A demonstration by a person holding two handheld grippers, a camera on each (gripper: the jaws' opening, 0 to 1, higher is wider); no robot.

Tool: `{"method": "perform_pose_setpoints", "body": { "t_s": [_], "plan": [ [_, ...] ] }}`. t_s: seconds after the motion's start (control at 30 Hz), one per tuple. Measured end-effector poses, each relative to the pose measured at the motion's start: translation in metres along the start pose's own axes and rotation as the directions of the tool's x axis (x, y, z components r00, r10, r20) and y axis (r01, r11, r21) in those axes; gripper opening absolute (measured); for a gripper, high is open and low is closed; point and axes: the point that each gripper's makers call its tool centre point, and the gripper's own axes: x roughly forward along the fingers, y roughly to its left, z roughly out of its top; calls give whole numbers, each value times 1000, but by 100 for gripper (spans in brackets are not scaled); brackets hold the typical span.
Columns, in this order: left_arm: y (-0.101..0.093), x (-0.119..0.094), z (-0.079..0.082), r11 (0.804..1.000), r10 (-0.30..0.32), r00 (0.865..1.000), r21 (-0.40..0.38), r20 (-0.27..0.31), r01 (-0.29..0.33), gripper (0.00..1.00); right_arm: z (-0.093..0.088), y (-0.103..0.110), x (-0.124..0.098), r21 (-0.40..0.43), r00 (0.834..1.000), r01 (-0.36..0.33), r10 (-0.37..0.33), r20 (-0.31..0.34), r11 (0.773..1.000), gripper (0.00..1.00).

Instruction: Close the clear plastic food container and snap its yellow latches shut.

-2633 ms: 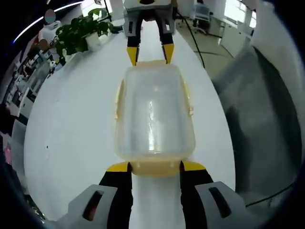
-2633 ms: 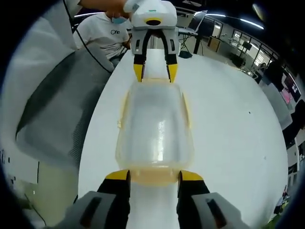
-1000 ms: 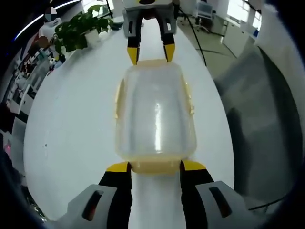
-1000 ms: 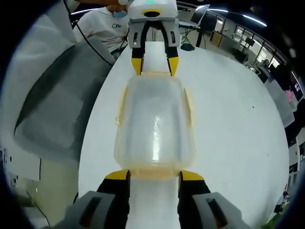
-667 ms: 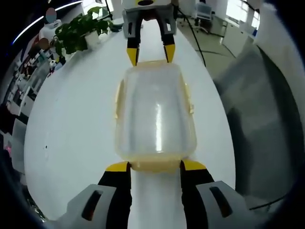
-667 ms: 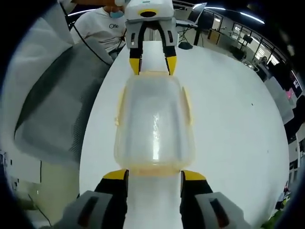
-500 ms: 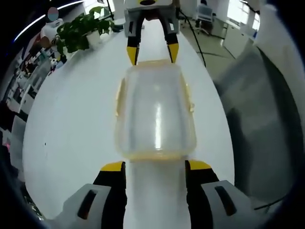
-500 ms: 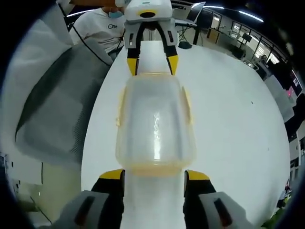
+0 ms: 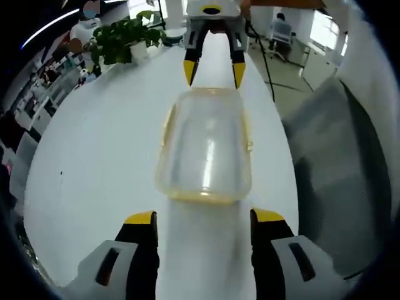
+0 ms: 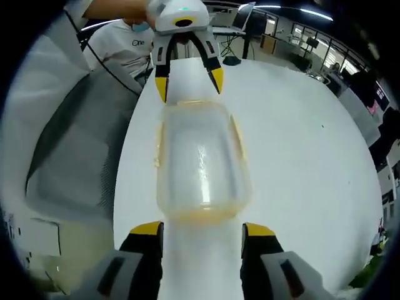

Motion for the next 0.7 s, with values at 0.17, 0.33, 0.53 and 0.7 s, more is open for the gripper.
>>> {"method": "perform_pose_setpoints", "body": {
  "t_s": [0.17,0.33,0.53,0.7],
  "plan": [
    [4,-5,-1,983,6,997,-184,74,8,55,10,-9,-7,194,995,44,-61,84,980,46],
    [9,-6,-3,917,27,994,-398,109,19,57,16,-20,-11,390,985,80,-132,109,917,47],
    [12,-5,9,739,86,978,-671,191,66,56,22,-22,-9,603,979,80,-176,101,793,42],
    [11,3,12,702,134,976,-712,175,31,55,22,-19,8,653,981,88,-179,74,752,43]
  ]
}}
